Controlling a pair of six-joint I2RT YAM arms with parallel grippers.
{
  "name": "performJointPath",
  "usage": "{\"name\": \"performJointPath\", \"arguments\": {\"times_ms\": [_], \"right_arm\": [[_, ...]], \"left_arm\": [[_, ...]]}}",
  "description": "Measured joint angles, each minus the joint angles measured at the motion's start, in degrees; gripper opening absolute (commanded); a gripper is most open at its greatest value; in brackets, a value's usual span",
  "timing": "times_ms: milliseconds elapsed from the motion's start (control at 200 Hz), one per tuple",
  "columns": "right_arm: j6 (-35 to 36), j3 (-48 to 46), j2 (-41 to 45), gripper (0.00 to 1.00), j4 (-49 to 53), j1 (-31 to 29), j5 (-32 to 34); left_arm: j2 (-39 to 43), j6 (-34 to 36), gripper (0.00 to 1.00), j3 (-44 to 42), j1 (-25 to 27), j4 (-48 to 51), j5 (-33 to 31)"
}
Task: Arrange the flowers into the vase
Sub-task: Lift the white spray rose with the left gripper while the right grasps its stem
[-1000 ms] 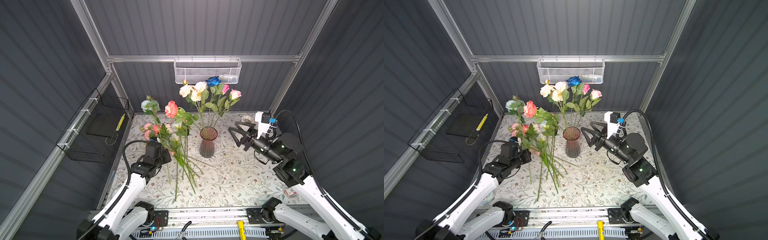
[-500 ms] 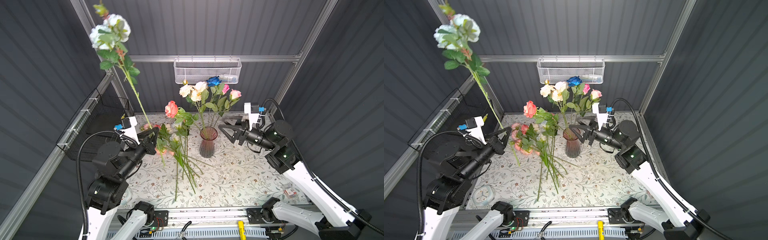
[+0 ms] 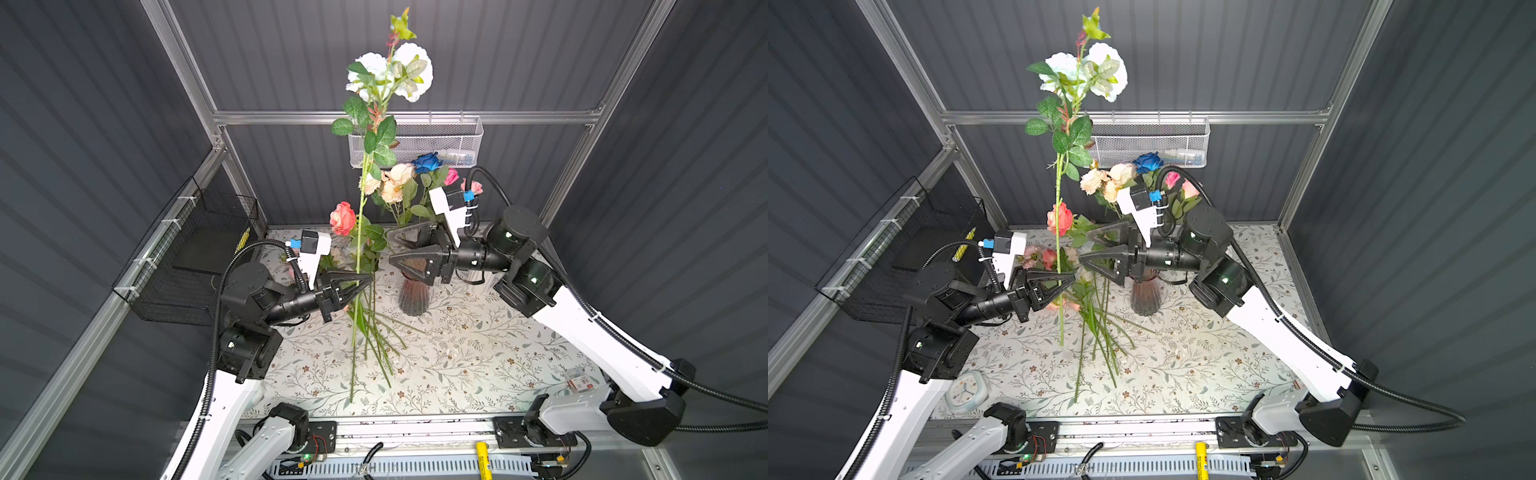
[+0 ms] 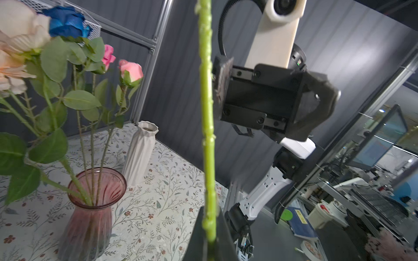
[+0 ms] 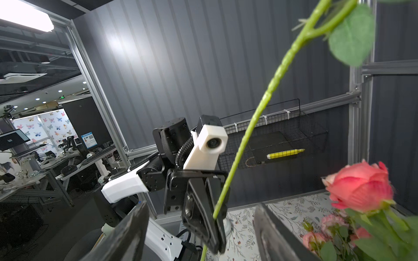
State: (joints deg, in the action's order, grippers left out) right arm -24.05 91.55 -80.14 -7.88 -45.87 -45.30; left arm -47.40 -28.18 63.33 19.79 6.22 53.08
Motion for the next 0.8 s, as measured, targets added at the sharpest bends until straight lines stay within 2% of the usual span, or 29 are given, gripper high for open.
{"name": "performJointPath", "arguments": {"times_ms": [145, 300, 405, 480, 530, 545, 695, 770, 800], "right_arm": [[-1.3, 6.2, -5.0, 0.68, 0.3, -0.1, -1.0], [-3.3, 12.2, -10.0, 0.55, 0.4, -0.3, -2.1], [-4.4, 14.1, -11.9, 0.34, 0.3, -0.6, -3.0], [-5.2, 14.2, -12.3, 0.12, 0.2, -0.7, -3.4], [-6.0, 14.2, -12.3, 0.02, 0.3, -0.7, -3.2], [-5.5, 14.2, -12.3, 0.00, 0.2, -0.7, -3.2], [-5.2, 10.7, -10.0, 0.00, 0.0, -0.6, -1.9], [-4.3, 7.1, -7.0, 0.00, 0.3, -0.1, -0.7], [-3.9, 5.9, -5.7, 0.00, 0.5, 0.3, -0.3]], "left_arm": [[0.0, -0.6, 0.00, -0.7, 0.0, -2.4, 3.3], [-0.1, -0.8, 0.00, -1.5, 0.1, -3.7, 5.2], [-0.2, -0.8, 0.00, -1.9, 0.2, -3.8, 5.7], [-0.5, -0.8, 0.00, -2.1, 0.2, -3.7, 5.7], [-0.7, -0.8, 0.00, -2.1, 0.2, -3.7, 5.7], [-0.8, -0.8, 0.05, -2.1, 0.2, -3.7, 5.7], [-0.7, -0.4, 0.80, -2.2, 0.4, -3.2, 3.7], [-0.2, -0.3, 0.98, -2.2, 0.4, -2.2, 1.7], [0.0, -0.2, 1.00, -2.3, 0.4, -1.9, 0.8]]}}
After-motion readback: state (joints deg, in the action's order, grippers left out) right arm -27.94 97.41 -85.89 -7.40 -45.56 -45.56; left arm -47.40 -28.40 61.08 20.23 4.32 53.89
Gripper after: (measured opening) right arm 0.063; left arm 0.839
